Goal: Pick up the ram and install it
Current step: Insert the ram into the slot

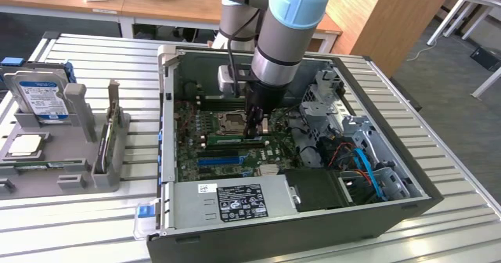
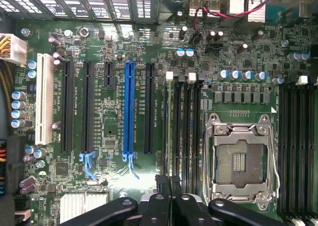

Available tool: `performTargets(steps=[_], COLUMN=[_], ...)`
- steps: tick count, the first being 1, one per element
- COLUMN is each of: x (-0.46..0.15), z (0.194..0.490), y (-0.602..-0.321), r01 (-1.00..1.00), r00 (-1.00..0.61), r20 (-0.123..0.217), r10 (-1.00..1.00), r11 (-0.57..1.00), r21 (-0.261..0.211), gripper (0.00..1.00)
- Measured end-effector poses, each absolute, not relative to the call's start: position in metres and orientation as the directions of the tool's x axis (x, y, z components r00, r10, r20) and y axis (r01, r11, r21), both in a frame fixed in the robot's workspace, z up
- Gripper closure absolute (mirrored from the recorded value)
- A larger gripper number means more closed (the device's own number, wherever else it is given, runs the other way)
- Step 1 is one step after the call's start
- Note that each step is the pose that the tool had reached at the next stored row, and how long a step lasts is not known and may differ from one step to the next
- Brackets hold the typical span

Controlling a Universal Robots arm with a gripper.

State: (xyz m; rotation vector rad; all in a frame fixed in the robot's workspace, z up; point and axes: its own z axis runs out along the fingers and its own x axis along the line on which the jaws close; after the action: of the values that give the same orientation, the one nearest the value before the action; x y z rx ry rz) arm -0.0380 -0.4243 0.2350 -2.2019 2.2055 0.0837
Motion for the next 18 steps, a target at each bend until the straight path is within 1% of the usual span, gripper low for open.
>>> performTargets(steps=[18], x=[-0.0379], z=[0.2333], y=[-0.4238], r01=[-1.0], r00=[-0.004], r20=[-0.055], r10=[-0.998], r11=[0.003], r21=[0.021], gripper=[0.88])
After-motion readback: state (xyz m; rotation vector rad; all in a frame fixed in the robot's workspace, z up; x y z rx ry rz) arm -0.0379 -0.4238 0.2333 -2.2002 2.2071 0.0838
